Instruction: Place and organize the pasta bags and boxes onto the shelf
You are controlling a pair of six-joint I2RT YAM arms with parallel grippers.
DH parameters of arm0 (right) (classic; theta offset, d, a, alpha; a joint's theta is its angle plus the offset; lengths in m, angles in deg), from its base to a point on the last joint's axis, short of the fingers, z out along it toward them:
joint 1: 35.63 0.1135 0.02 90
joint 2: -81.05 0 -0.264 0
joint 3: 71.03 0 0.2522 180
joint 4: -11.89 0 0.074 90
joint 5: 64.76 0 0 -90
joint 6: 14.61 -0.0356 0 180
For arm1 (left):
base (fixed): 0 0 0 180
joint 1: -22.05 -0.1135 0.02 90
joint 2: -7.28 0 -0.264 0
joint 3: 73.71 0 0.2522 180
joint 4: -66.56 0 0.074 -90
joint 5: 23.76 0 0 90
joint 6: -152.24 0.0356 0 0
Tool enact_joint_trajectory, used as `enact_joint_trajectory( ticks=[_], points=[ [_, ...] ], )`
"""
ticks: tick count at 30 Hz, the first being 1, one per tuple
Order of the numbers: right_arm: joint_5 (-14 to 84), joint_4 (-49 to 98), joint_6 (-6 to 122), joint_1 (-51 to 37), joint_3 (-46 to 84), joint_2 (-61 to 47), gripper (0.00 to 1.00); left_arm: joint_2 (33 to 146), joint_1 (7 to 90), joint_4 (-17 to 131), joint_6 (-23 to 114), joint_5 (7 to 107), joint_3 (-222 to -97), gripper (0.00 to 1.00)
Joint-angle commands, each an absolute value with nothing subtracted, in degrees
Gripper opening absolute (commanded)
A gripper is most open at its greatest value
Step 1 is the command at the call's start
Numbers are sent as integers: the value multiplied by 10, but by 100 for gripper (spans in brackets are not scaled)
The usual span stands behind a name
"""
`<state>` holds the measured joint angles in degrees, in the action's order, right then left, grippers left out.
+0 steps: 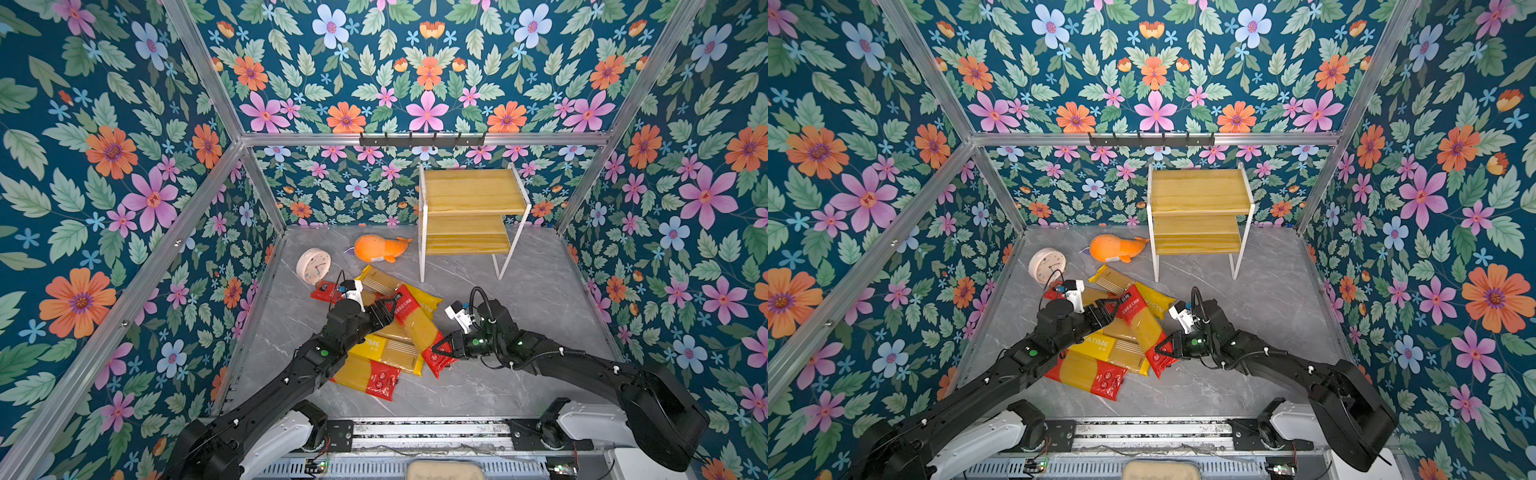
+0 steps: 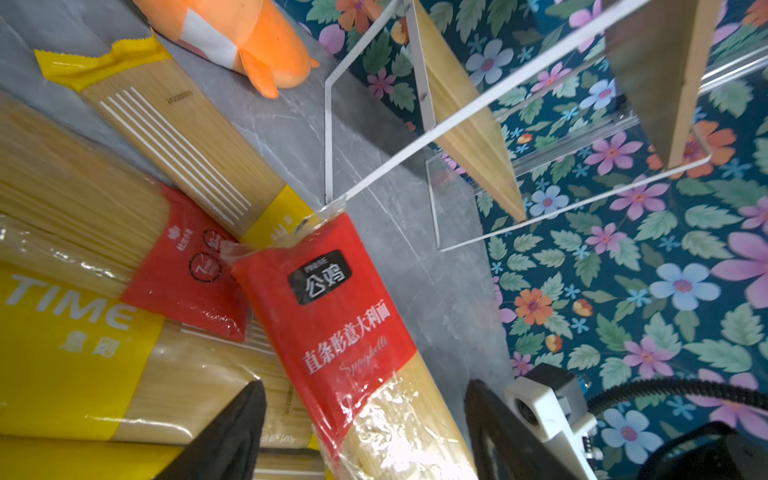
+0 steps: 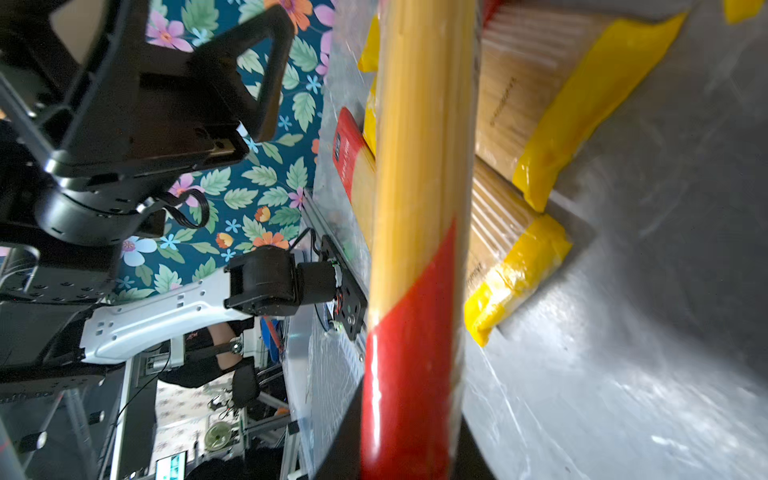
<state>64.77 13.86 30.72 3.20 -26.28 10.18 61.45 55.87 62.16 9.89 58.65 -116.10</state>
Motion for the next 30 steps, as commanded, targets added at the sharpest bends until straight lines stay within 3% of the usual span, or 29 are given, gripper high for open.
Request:
enact_joint_trajectory(
  ticks=[1, 3, 8, 18, 22, 25, 30],
  points=[
    [630, -2, 345, 32, -244, 113, 10, 608, 541, 694, 77, 516, -1158, 83],
    [625, -41, 345, 31, -240, 112, 9, 613, 540, 752, 64, 494, -1145, 89],
    [606, -172, 335, 32, -252, 106, 7, 644, 561, 860, 65, 469, -1138, 93],
    [612, -246, 287, 31, -241, 112, 8, 735, 564, 1015, 64, 435, -1149, 91],
    [624, -231, 280, 32, -240, 126, 10, 772, 563, 1044, 73, 424, -1183, 85],
    [624, -226, 271, 32, -244, 133, 11, 800, 563, 1090, 59, 412, -1204, 75],
    [614, -209, 260, 31, -248, 141, 20, 819, 563, 1122, 45, 405, -1220, 49]
  ],
)
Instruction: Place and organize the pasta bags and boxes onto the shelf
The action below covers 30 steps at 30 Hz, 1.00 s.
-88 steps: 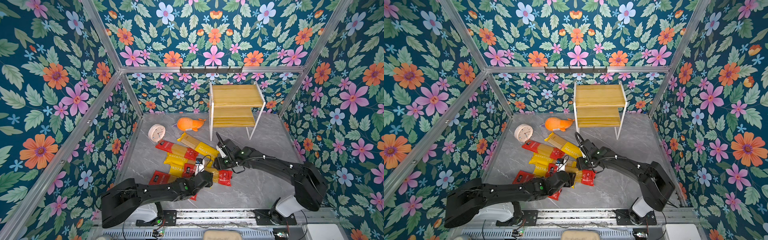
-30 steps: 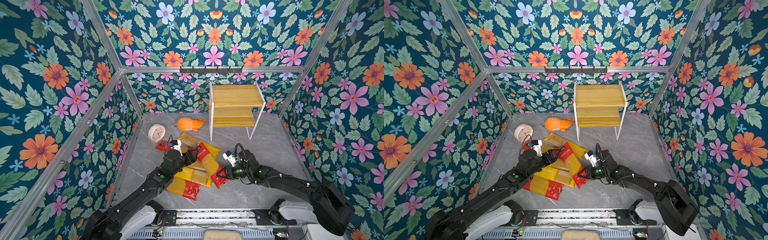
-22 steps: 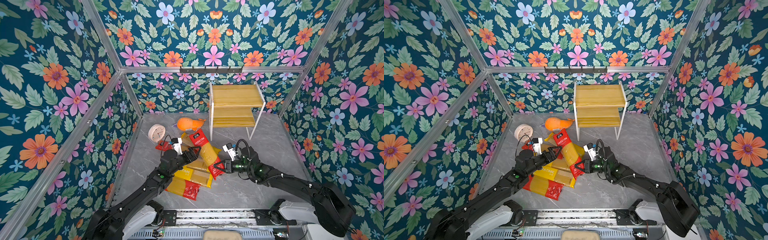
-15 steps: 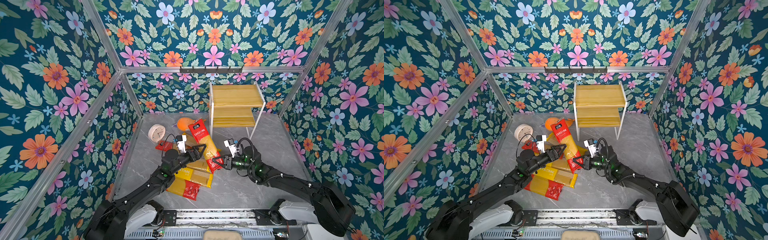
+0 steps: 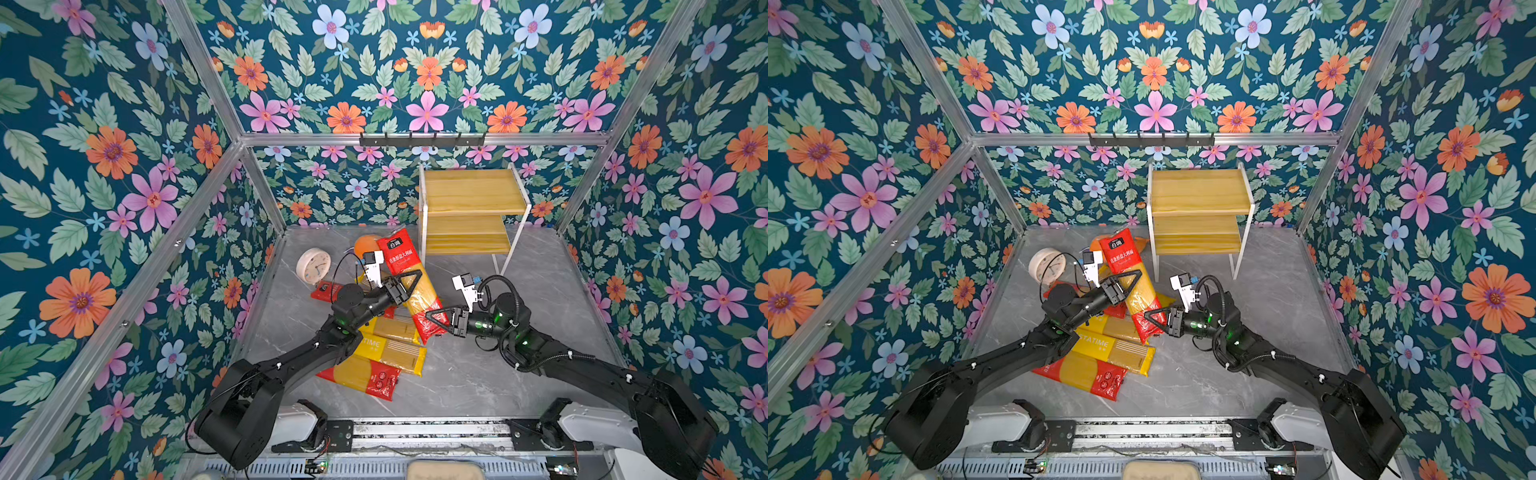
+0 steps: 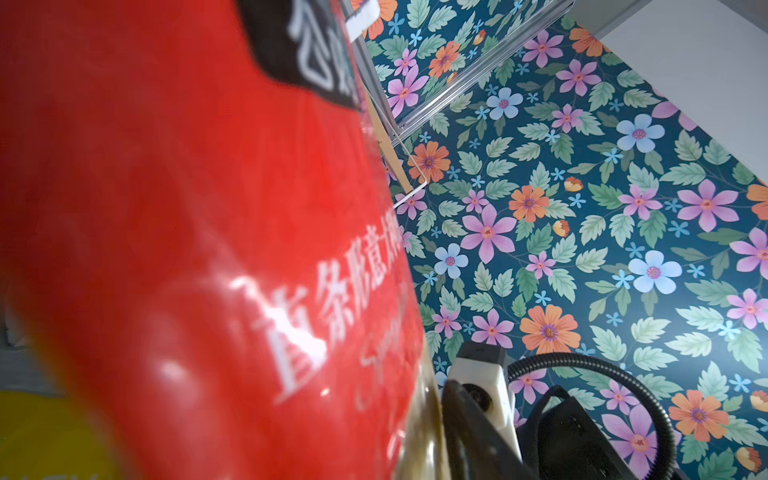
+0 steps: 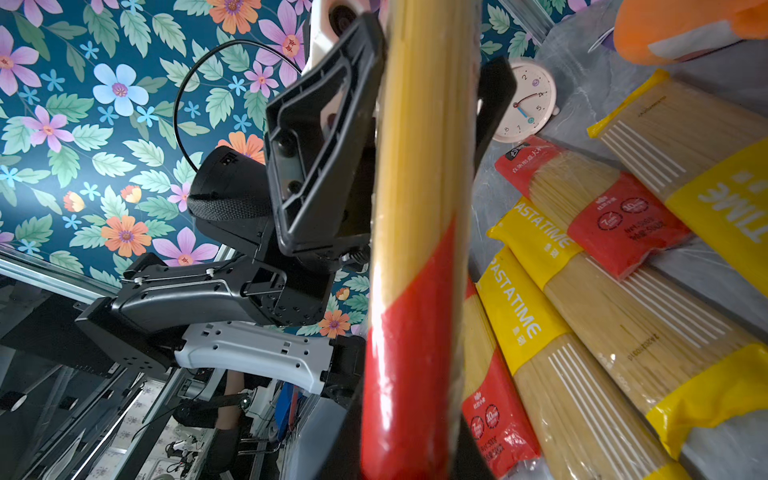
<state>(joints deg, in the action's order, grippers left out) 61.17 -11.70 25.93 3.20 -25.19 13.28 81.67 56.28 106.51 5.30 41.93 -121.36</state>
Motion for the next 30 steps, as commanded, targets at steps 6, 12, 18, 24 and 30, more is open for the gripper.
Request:
enact_joint_trajectory(
  ticks=[6, 12, 18, 24, 30],
  points=[
    [619, -164, 254, 29, -254, 147, 49, 818, 563, 1126, 36, 404, -1232, 26],
    [658, -158, 235, -9, -283, 143, 59, 809, 563, 1120, 30, 414, -1243, 20],
    [680, -210, 202, -16, -297, 118, 58, 817, 565, 1138, 23, 412, -1250, 20],
    [689, -265, 176, -16, -292, 88, 46, 835, 571, 1178, 23, 412, -1251, 19],
    [677, -289, 166, -16, -289, 78, 34, 842, 571, 1197, 30, 410, -1249, 20]
  ],
)
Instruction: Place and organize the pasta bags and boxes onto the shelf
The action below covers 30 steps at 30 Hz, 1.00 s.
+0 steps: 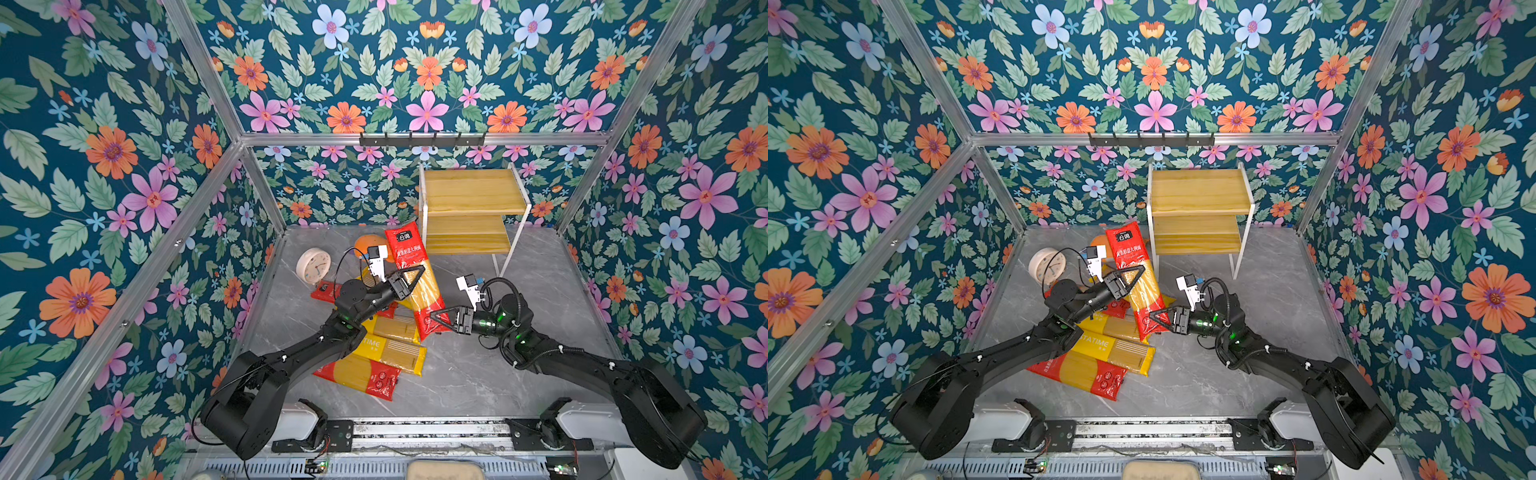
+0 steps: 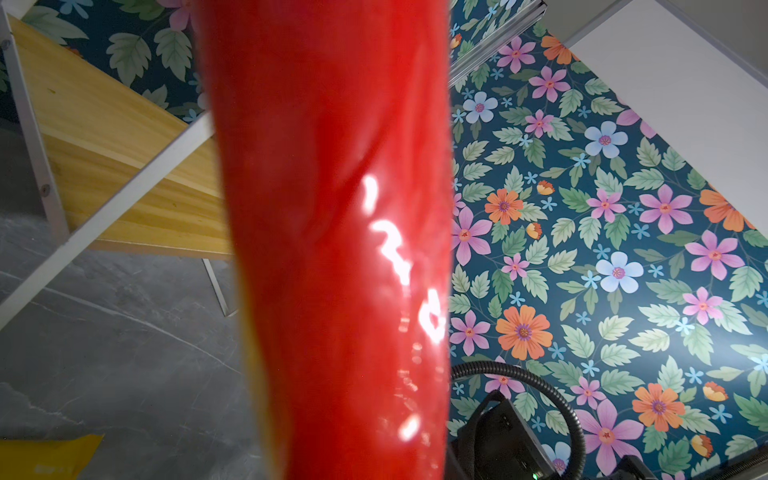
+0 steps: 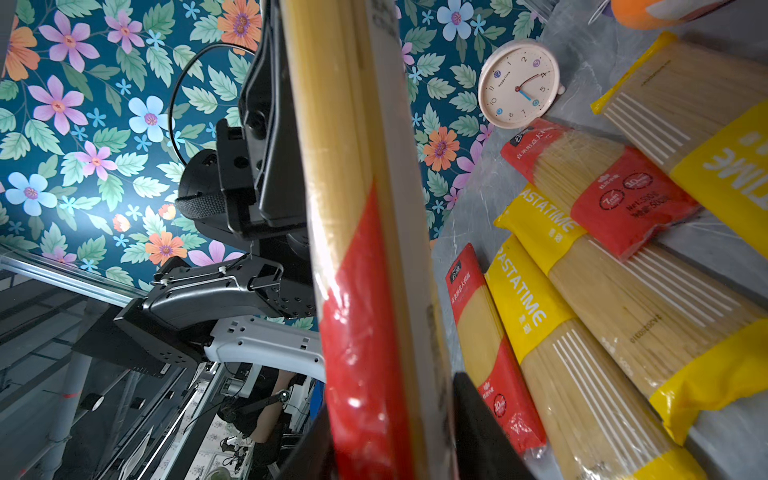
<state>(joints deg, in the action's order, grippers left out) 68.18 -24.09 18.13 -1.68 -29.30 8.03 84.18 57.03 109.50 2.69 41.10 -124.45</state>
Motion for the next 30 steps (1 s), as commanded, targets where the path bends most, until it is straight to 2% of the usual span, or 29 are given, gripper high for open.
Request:
enact_joint_trajectory(
  ticks=[1, 5, 12, 17, 21, 26, 30],
  points=[
    [675, -291, 167, -16, -289, 79, 29, 843, 571, 1198, 28, 408, -1250, 20],
    [665, -304, 176, -16, -293, 84, 20, 845, 571, 1180, 24, 405, -1257, 26],
    [653, -276, 174, -35, -266, 96, 9, 829, 569, 1136, 32, 407, -1261, 59],
    [667, -220, 168, -78, -222, 116, 5, 798, 554, 1104, 49, 421, -1245, 72],
    [684, -165, 177, -104, -175, 139, 4, 773, 549, 1083, 61, 434, -1227, 74],
    [660, -96, 181, -122, -127, 161, 0, 763, 549, 1093, 53, 442, -1199, 75],
    [656, -148, 137, -122, -126, 144, 0, 773, 550, 1125, 39, 438, -1198, 76]
  ],
)
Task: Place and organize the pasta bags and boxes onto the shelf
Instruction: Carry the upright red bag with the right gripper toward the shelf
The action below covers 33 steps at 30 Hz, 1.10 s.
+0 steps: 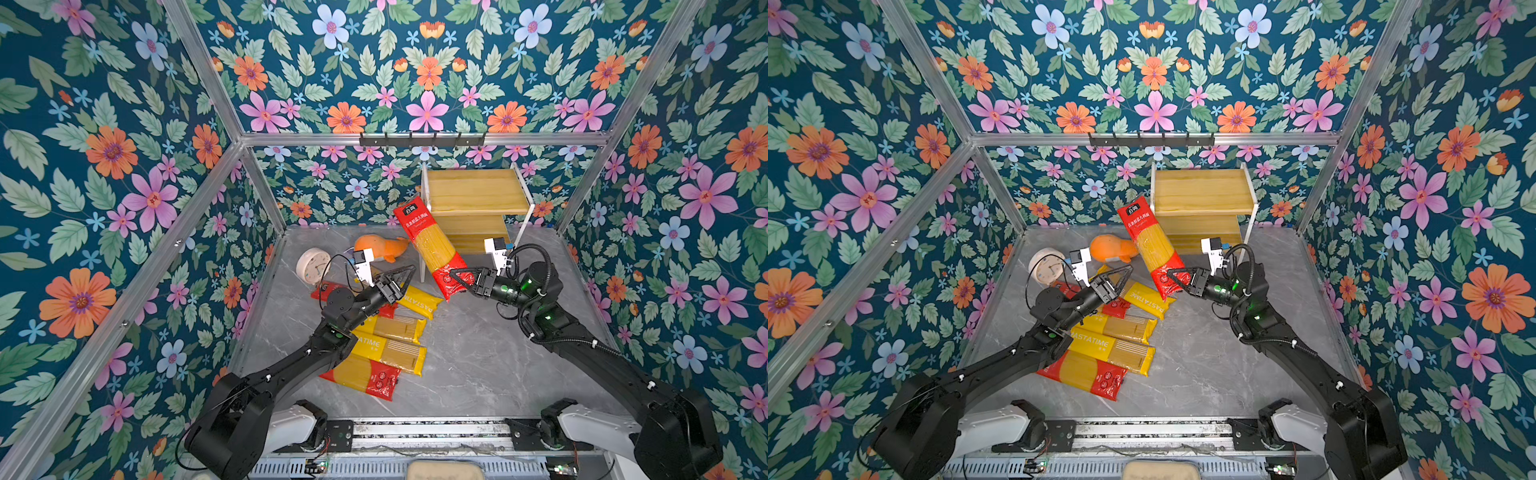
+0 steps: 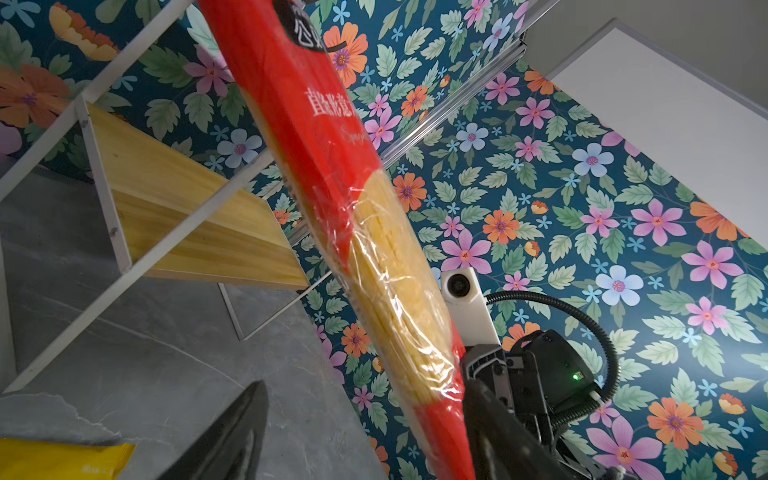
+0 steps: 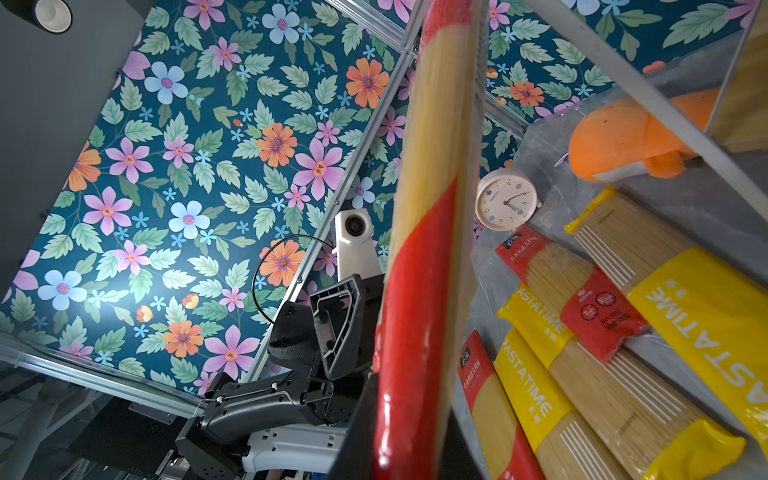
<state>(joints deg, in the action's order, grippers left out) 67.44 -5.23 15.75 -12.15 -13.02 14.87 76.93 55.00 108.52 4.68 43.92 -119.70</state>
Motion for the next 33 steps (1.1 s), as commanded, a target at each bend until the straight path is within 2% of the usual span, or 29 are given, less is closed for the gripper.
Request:
enact_joint_trajectory(
  ticks=[1, 15, 23, 28, 33],
  points=[
    [654, -167, 126, -122, -129, 139, 0, 778, 550, 1137, 35, 435, -1197, 77],
    [638, -343, 53, -97, -140, 99, 0, 809, 552, 1174, 15, 422, -1225, 82],
    [618, -430, 10, -91, -107, 61, 0, 790, 553, 1143, 31, 425, -1233, 85],
    [586, -441, 7, -92, -67, 42, 0, 772, 554, 1109, 51, 431, -1231, 85],
    [524, -392, 12, -101, -40, 38, 0, 765, 555, 1100, 55, 440, -1217, 85]
  ],
)
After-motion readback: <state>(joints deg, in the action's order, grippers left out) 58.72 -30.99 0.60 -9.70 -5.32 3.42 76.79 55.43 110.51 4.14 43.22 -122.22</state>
